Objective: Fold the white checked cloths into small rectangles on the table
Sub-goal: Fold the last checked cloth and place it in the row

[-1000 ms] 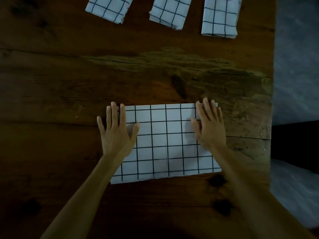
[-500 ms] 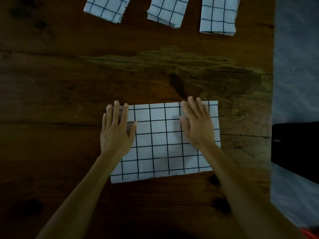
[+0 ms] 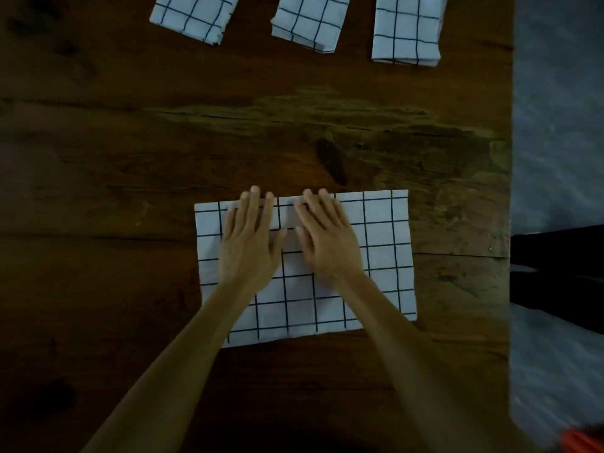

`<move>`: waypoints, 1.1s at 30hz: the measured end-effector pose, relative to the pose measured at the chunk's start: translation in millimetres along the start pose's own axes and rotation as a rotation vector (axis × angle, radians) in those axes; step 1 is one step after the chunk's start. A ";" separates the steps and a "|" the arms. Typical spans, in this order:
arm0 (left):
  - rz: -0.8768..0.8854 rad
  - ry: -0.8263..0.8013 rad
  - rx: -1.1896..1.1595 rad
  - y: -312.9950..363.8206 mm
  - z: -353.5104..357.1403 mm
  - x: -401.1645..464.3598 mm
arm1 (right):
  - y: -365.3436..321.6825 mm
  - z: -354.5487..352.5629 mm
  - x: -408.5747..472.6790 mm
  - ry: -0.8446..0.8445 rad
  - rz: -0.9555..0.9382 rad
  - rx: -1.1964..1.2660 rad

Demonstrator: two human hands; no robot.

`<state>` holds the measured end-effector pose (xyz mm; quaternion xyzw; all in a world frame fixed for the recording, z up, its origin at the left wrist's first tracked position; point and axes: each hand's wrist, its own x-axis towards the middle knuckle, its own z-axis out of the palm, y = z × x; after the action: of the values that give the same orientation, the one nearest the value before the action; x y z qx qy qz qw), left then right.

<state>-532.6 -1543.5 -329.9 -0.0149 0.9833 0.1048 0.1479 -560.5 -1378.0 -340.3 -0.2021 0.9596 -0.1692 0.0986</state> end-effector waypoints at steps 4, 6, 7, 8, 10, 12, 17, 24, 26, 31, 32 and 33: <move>-0.139 0.010 -0.043 -43.4 -7.1 -11.5 | 59.9 -21.5 -22.1 0.079 0.208 -0.041; -0.129 0.020 -0.047 -46.5 -9.7 -12.3 | 70.2 -26.5 -25.8 0.097 0.224 -0.045; -0.135 0.023 -0.041 -44.2 -10.6 -12.3 | 69.3 -26.3 -25.5 0.103 0.224 -0.045; -0.150 0.031 -0.035 -39.7 -12.1 -11.8 | 66.7 -25.5 -25.0 0.112 0.234 -0.035; -0.156 0.075 -0.028 -27.1 -17.2 -7.8 | 57.7 -27.0 -22.8 0.150 0.258 0.005; -0.080 0.121 -0.039 -10.0 -22.8 0.7 | 47.4 -30.4 -17.7 0.198 0.222 0.039; 0.125 0.116 -0.033 29.4 -25.0 32.7 | 17.7 -36.4 9.8 0.134 0.092 0.054; 0.115 0.118 -0.117 38.6 -25.2 39.6 | 5.8 -35.7 18.3 0.043 0.128 -0.010; 0.120 0.113 -0.153 38.2 -27.1 39.0 | 5.5 -39.5 20.5 0.023 0.118 -0.033; 0.136 0.048 -0.301 37.4 -36.5 39.7 | 0.1 -56.3 25.2 -0.051 0.102 -0.092; 0.142 0.042 -0.317 36.9 -38.9 40.1 | -1.8 -61.3 24.8 -0.049 0.099 -0.085; 0.151 0.045 -0.322 36.4 -42.2 40.1 | -3.3 -66.9 23.6 -0.052 0.097 -0.072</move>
<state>-585.2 -1516.6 -294.9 0.0332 0.9552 0.2715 0.1134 -597.8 -1371.7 -280.2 -0.1630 0.9709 -0.1243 0.1240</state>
